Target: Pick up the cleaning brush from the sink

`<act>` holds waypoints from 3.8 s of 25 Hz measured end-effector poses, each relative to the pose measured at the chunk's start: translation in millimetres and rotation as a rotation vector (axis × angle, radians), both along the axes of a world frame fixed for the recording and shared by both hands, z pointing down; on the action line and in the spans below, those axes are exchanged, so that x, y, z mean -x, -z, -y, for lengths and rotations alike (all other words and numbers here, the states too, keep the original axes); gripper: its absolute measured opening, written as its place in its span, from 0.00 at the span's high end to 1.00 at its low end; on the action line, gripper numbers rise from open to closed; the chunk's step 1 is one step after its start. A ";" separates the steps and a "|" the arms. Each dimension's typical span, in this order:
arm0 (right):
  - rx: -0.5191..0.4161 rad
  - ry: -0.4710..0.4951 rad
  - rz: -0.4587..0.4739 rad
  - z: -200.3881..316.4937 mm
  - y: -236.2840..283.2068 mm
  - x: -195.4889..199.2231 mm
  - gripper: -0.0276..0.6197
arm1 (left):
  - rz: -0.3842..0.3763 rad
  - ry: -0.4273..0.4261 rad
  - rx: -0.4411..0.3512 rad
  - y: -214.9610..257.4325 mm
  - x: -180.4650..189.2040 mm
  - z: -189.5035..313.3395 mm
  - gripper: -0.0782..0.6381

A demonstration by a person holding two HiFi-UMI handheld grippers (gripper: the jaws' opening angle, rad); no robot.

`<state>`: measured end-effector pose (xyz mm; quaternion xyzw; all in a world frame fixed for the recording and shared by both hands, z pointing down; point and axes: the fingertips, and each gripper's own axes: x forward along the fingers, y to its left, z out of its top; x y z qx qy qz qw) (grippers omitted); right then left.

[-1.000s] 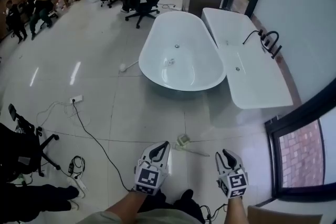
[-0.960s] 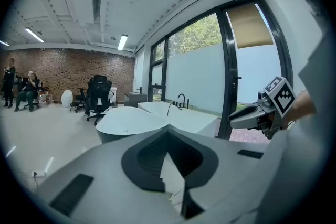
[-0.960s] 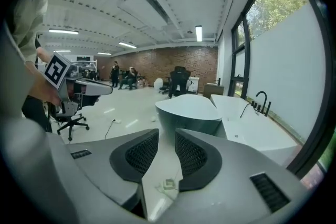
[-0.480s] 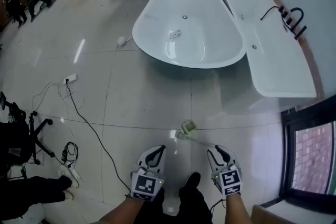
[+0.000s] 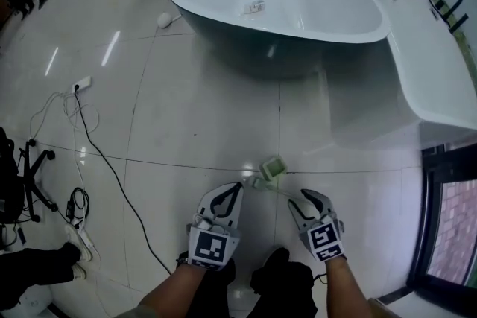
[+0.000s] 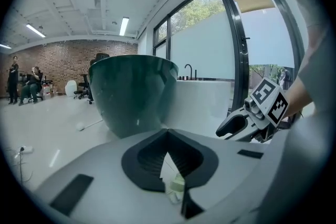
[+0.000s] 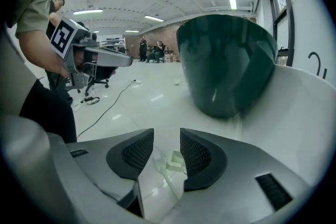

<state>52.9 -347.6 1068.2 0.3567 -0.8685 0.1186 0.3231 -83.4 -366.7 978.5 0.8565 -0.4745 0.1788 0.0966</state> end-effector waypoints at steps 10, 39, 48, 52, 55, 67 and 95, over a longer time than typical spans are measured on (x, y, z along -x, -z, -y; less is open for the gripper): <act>0.070 0.157 -0.050 19.1 -236.8 7.6 0.70 | -0.009 0.025 -0.097 -177.4 3.8 88.4 0.90; 0.277 0.366 -0.554 -27.3 -486.9 -57.7 0.98 | -0.093 -0.062 -0.080 -209.3 24.1 93.7 0.90; 0.279 0.386 -0.546 -44.0 -438.3 -58.4 0.98 | -0.099 -0.059 -0.037 -208.1 12.3 80.2 0.90; 0.311 0.320 -0.516 -54.4 -361.3 -58.4 0.98 | -0.049 0.002 0.036 -203.5 20.3 63.8 0.90; 0.347 0.289 -0.489 -70.4 -284.8 -49.6 0.98 | 0.059 0.070 0.120 -186.0 38.9 34.0 0.90; 0.361 0.104 -0.399 -96.1 100.8 -14.3 0.98 | 0.122 0.136 0.207 147.1 97.6 -63.3 0.90; -0.333 -0.422 0.093 -223.1 779.3 70.7 0.98 | 0.019 0.118 -0.234 722.6 291.7 -192.9 0.90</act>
